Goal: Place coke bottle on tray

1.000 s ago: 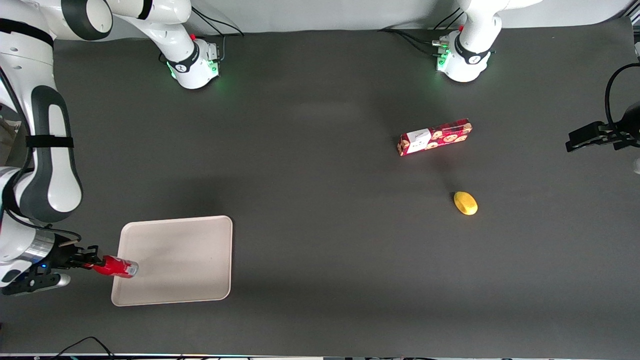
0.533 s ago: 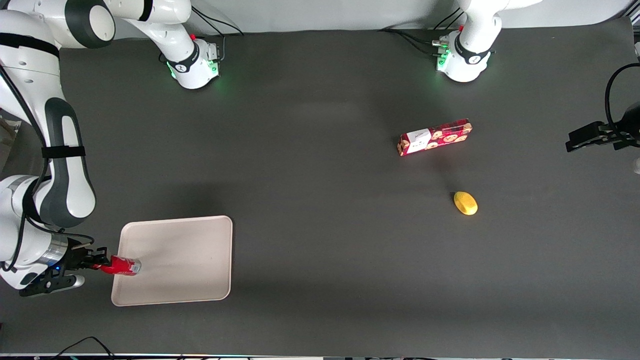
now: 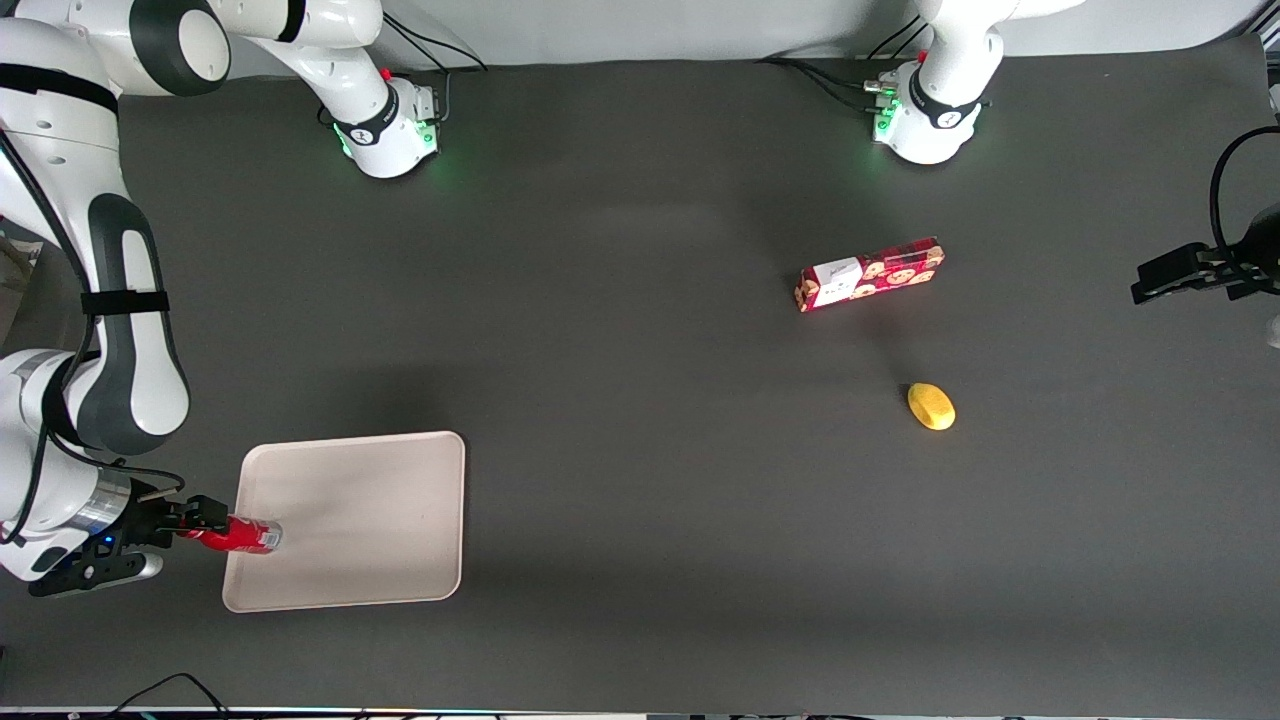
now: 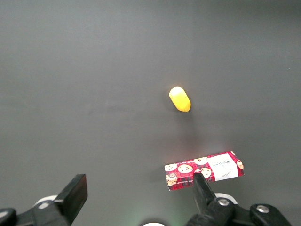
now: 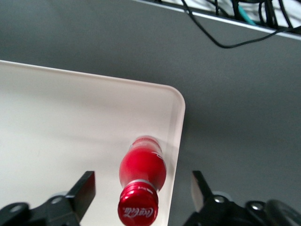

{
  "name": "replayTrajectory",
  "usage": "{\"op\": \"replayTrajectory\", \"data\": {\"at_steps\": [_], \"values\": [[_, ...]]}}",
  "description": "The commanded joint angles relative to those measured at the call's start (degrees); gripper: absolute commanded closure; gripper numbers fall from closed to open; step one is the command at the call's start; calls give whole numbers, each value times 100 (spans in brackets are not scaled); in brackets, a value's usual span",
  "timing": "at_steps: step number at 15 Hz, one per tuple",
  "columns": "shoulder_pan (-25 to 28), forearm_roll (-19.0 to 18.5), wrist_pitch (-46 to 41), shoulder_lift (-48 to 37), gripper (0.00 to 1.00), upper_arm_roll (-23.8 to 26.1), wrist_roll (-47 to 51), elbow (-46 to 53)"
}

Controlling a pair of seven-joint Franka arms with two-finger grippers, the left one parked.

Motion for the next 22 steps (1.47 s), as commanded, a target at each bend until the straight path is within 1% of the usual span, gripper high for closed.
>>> {"op": "replayTrajectory", "data": {"at_steps": [1, 4, 7, 8, 11, 13, 14, 16, 17, 19, 21, 22], "values": [[54, -125, -40, -539, 0, 19, 197, -217], [125, -117, -110, -1372, 0, 19, 267, -875], [309, -108, -460, -2479, 0, 19, 881, -1727], [423, -82, -723, -2814, 0, 19, 1005, -1913], [590, -38, -1882, -3500, 0, 10, 1637, -1958], [678, -29, -2480, -3861, 0, 19, 1761, -1976], [713, -29, -2701, -4037, 0, 19, 1814, -2020], [836, -37, -2721, -4546, 0, 10, 1815, -2448], [863, -37, -2712, -4714, 0, 10, 1823, -2555], [872, -11, -2756, -4742, 0, -34, 1815, -2521], [863, 199, -2756, -4733, 0, -78, 1814, -2512], [863, 243, -2756, -4724, 0, -78, 1814, -2512]]}}
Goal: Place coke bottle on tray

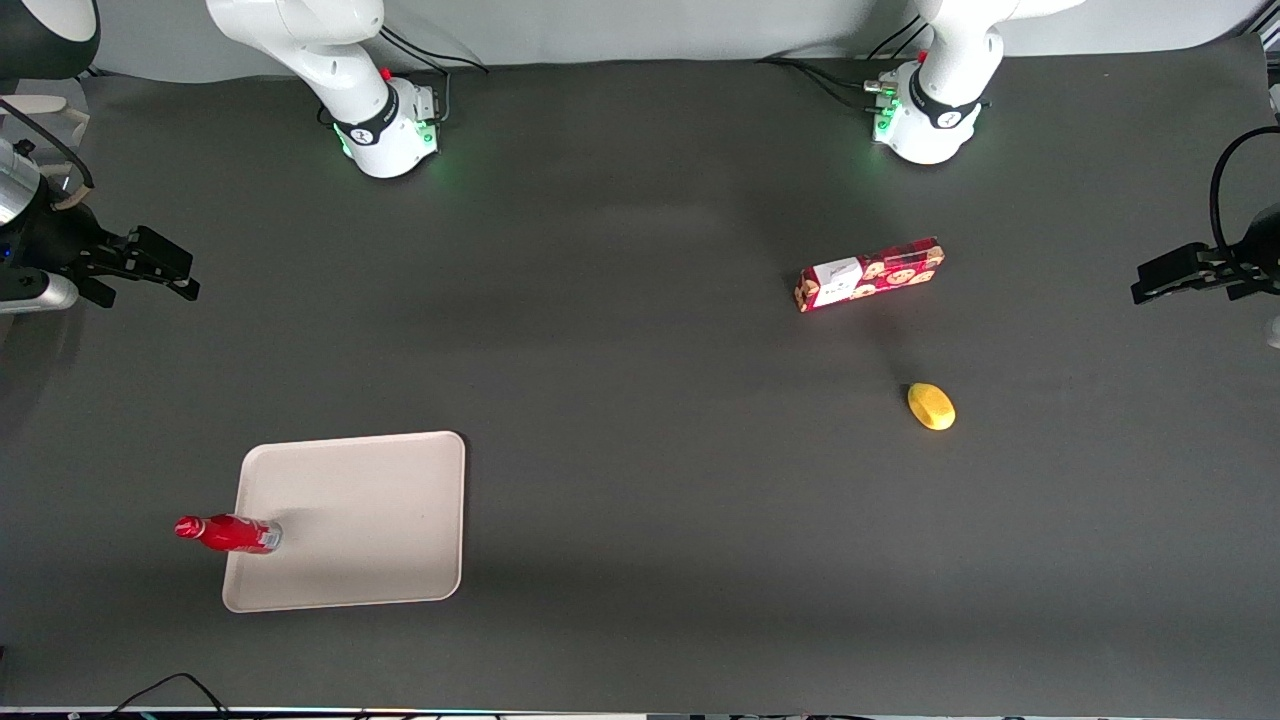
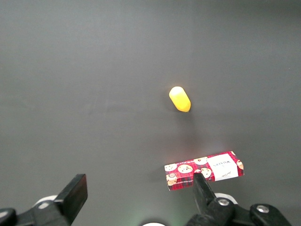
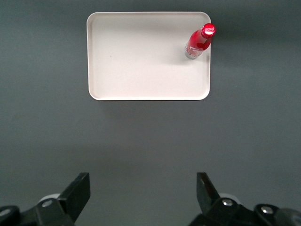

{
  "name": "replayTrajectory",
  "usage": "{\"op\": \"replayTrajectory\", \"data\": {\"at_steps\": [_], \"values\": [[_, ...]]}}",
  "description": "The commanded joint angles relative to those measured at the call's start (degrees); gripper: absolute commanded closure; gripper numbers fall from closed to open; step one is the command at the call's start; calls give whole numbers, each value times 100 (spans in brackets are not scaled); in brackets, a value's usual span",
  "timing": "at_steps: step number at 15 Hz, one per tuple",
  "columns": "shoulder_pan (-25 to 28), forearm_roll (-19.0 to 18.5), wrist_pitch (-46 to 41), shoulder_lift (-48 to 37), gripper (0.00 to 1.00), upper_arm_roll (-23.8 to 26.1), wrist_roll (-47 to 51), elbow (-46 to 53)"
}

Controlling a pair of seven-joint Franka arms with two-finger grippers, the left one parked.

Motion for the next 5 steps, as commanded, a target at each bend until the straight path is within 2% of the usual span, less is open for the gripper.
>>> {"op": "replayTrajectory", "data": {"at_steps": [1, 5], "values": [[69, 188, 26, -60, 0, -103, 129, -121], [69, 205, 26, -51, 0, -103, 120, -42]]}}
